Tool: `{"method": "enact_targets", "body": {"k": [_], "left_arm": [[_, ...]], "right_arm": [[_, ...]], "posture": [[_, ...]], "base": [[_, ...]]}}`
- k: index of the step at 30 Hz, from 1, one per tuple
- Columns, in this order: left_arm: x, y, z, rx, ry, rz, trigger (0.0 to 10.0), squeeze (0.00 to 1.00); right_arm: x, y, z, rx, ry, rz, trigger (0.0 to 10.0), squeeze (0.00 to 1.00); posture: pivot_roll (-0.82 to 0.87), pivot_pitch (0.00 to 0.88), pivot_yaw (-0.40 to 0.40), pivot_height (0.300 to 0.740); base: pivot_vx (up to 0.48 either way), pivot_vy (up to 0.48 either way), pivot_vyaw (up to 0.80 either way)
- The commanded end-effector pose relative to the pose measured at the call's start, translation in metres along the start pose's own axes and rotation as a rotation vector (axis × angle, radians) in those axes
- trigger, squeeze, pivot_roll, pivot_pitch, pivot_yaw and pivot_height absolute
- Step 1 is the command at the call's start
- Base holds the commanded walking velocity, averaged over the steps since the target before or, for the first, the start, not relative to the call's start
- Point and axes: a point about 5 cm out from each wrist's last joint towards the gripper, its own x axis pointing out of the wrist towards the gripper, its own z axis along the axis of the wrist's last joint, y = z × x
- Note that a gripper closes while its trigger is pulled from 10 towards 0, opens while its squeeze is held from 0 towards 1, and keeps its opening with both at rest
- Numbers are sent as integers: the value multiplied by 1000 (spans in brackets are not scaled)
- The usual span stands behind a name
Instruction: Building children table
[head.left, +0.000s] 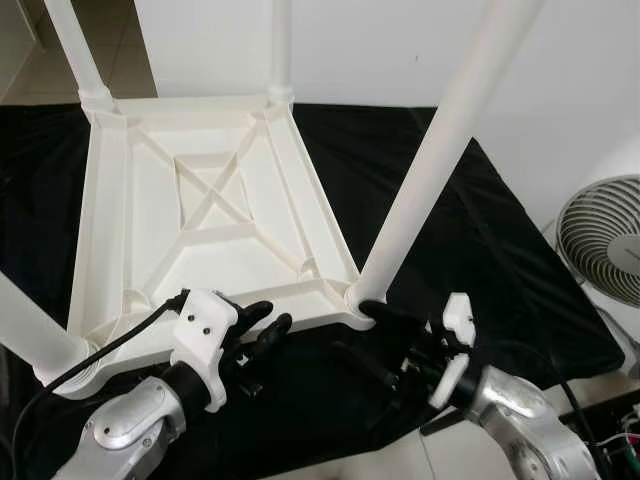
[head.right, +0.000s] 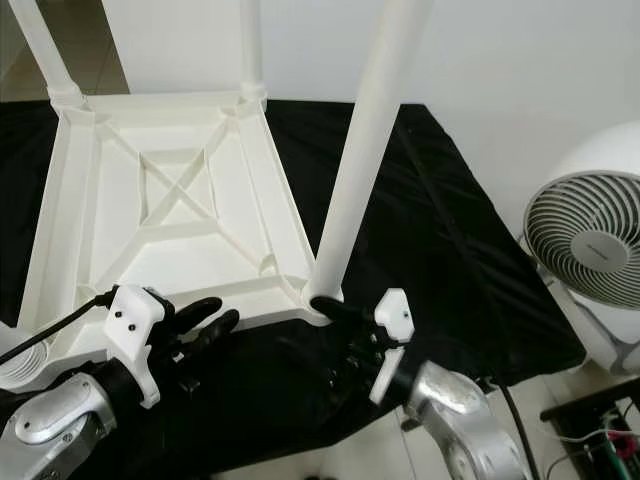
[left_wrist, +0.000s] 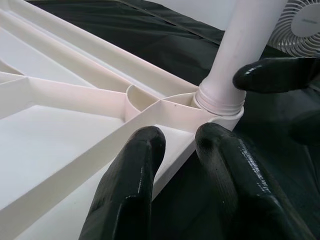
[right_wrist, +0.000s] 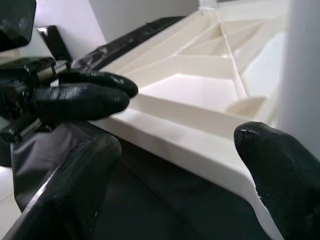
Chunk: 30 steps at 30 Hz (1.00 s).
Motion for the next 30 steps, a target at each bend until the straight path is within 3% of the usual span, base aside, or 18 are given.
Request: {"method": "enact_targets", "body": {"k": [1,5,7,15,20,24,29,30], "left_arm": [[0,-4,-1,-4,8,-18,10000,0],[-3,-6,0,-18,9,-20,10000,0],[-8,-9,-1,-36,19,-21,10000,0],[-21,-13,-1,-66,53,-56,10000,0],[-32,-13,-3,-70,86,-71,10000,0],[-41,-8,-3,-63,102,-44,10000,0],[-70,11,-8,-51,168,94,10000,0],[-70,11,-8,-51,168,94,10000,0]], "right_arm": [[-2,-1,-4,9,12,4,10000,0],[-2,-11,-1,-16,4,-13,10000,0],[-1,-26,5,-67,-36,-96,10000,0],[-4,-37,10,-150,-107,-248,10000,0],[-2,-36,9,-143,-105,-257,10000,0],[2,-33,6,-116,-110,-249,10000,0],[9,-36,3,-100,-115,-250,10000,0],[9,-36,3,-100,-115,-250,10000,0]], "posture": [[135,135,-98,740],[139,134,-104,740],[144,131,-112,740],[150,134,-119,740],[161,135,-125,740],[176,141,-132,740],[197,150,-136,740],[197,150,-136,740]], "base": [[0,0,0],[0,0,0],[0,0,0],[0,0,0],[0,0,0],[0,0,0],[0,0,0],[0,0,0]]}}
